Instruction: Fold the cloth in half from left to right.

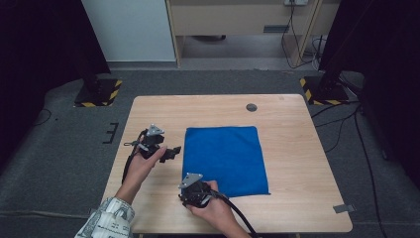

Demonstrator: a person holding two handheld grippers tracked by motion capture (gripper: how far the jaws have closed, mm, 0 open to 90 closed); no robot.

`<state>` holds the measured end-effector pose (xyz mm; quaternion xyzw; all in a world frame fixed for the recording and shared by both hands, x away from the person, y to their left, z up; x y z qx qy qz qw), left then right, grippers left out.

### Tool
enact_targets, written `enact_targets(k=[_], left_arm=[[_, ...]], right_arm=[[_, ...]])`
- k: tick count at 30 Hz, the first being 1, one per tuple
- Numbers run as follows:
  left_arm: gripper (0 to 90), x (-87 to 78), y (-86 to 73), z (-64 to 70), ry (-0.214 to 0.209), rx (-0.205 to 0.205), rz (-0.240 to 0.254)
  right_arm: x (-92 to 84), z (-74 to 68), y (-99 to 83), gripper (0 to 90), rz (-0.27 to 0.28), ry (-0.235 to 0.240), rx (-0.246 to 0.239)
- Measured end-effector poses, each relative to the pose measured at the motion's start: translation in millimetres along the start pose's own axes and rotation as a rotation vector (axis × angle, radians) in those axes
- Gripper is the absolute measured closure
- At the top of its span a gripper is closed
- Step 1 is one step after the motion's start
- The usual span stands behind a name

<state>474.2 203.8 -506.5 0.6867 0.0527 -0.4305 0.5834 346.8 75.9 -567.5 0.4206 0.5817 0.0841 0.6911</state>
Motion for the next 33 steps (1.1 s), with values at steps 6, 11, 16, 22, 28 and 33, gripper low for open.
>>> enact_targets(k=[6,11,16,22,28,33], left_arm=[[13.0,0.6,2.8,4.2,-0.018,-0.001,0.008],[13.5,3.0,5.1,7.6,-0.036,0.014,0.016],[16.1,15.8,6.1,2.7,-0.057,0.017,0.025],[27.8,38.2,6.4,-12.8,-0.05,0.012,0.015],[37.4,65.2,14.3,-22.3,-0.039,0.014,-0.006],[43.9,88.2,12.2,-31.1,-0.062,-0.039,-0.029]], right_arm=[[-1.4,7.1,-0.7,83.5,0.001,-0.027,0.011],[-2.5,8.1,0.1,87.3,0.009,-0.024,0.023],[-5.2,-0.2,5.5,87.6,0.049,0.025,0.052],[-7.7,-12.5,11.2,87.6,0.078,0.048,0.063],[-9.3,-17.9,16.1,87.6,0.095,0.056,0.05],[-7.8,-17.2,13.8,87.5,0.082,0.049,0.043]])
Point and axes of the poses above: each handheld gripper's, and its own axes: x roughly forward along the jaws, y roughly out of its top, z roughly to its right, the point moved 6 cm from there along x, roughly forward along the jaws, and after that the axes turned 3 degrees about y, right-handed, at the moved point
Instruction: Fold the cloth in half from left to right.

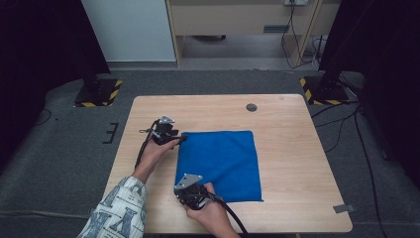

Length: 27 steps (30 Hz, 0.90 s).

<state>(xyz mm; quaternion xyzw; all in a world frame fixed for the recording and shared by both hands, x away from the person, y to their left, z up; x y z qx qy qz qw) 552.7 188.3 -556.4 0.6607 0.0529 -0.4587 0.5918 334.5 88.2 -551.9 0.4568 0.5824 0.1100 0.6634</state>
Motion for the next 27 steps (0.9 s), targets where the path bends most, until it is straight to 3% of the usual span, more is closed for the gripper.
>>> enact_targets(k=[4,9,11,12,15,18,20,22,24,27], left_arm=[[45.9,10.0,-2.7,-11.3,0.047,0.018,-0.004],[45.6,16.4,-4.5,-13.4,0.046,0.014,0.008],[45.7,18.1,-4.3,-12.3,0.056,0.04,0.012],[46.8,18.7,-4.0,-12.1,0.069,0.052,0.011],[51.2,20.9,-3.2,-5.8,0.047,0.057,0.017],[63.4,21.9,-2.3,1.4,0.048,0.099,-0.002],[74.2,23.3,-1.4,4.9,0.03,0.086,0.0],[83.5,24.7,-0.9,5.2,0.005,0.035,0.002],[86.1,23.0,0.4,5.4,0.001,0.003,0.01],[86.7,13.2,7.2,10.2,0.014,0.018,0.031]], right_arm=[[0.9,0.2,-0.7,87.5,-0.001,0.002,-0.001],[1.0,1.1,-0.7,87.5,0.0,0.003,0.005],[1.3,0.6,-0.9,87.5,-0.003,0.004,0.007],[1.7,0.2,-0.9,87.5,-0.001,0.005,0.002],[2.6,-0.9,-0.5,87.5,-0.002,0.007,0.001],[3.0,-0.3,-0.6,87.4,0.003,0.006,-0.001],[2.8,0.4,-1.8,87.5,0.01,0.009,0.002],[2.0,0.9,-3.6,87.5,0.019,0.013,0.004],[1.4,1.2,-6.4,87.5,0.02,0.012,0.003],[-2.0,0.8,-8.7,87.5,0.034,0.004,0.01]])
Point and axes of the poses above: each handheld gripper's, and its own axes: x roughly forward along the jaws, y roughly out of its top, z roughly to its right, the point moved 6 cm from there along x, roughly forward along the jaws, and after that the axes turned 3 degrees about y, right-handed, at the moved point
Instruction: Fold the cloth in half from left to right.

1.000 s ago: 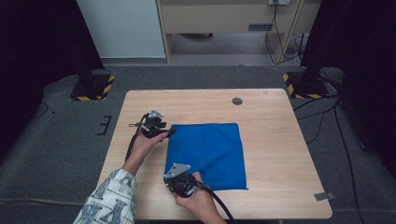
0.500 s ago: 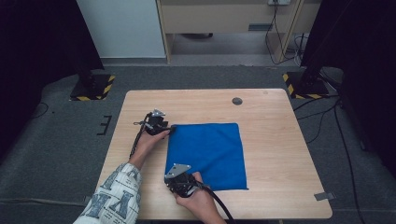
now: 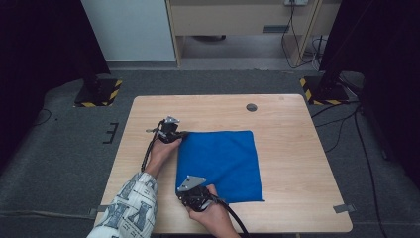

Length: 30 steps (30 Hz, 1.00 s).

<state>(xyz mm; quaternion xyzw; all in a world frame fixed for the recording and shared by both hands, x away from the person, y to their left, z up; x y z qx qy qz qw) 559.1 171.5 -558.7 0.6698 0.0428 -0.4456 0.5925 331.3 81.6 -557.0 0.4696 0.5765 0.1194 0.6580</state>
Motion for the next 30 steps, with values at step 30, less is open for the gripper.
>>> enact_targets(k=[30], left_arm=[[86.8,-58.5,37.7,5.6,0.014,0.126,-0.001]], right_arm=[[-19.5,-32.0,37.3,87.5,0.1,-0.128,-0.059]])
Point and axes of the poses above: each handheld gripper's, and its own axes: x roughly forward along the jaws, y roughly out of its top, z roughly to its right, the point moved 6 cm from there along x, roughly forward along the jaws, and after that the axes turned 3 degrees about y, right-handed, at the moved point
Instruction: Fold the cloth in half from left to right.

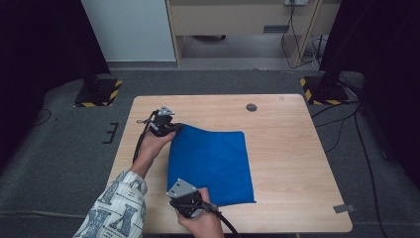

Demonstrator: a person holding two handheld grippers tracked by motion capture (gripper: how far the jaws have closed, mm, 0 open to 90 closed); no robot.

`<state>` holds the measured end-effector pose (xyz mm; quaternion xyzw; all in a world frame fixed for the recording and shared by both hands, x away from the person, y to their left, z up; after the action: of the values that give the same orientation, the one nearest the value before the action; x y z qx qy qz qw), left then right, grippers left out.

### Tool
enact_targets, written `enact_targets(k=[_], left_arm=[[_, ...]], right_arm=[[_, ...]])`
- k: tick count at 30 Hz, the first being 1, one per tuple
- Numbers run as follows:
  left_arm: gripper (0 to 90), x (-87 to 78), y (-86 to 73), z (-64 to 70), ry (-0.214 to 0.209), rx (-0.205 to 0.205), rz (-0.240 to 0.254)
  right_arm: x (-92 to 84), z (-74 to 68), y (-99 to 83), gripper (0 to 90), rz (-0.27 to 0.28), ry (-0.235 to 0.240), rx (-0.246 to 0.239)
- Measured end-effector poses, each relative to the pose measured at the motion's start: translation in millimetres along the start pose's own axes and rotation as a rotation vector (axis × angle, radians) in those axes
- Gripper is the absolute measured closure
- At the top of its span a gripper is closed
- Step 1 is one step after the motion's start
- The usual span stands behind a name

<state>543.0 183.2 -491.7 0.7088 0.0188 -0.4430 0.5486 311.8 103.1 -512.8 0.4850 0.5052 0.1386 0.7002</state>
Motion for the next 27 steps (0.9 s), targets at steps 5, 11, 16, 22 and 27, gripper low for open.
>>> enact_targets(k=[5,11,16,22,27], left_arm=[[86.7,-0.8,-1.5,-5.7,-0.023,0.011,-0.007],[86.8,-3.7,-7.8,-17.5,-0.015,-0.005,-0.016],[86.8,-6.7,-11.3,-24.2,-0.013,-0.01,-0.019],[86.8,-8.3,-15.6,-33.2,-0.006,-0.025,-0.022],[86.9,-13.6,-20.1,-42.4,0.005,-0.034,-0.023]], right_arm=[[5.0,-1.7,12.1,87.5,0.028,0.003,0.021],[12.1,-8.9,23.9,87.5,0.041,0.012,0.017],[16.1,-11.1,29.5,87.5,0.047,0.02,0.023],[21.0,-12.1,30.1,87.5,0.041,0.025,0.031],[26.2,-16.8,37.4,87.5,0.048,0.03,0.029]])
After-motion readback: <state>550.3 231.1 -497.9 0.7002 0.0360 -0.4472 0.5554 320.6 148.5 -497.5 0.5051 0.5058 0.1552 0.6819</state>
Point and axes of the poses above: each handheld gripper's, and its own axes: x roughly forward along the jaws, y roughly out of its top, z roughly to its right, the point moved 6 cm from there along x, roughly forward along the jaws, and after that the axes turned 3 degrees about y, right-handed, at the moved point
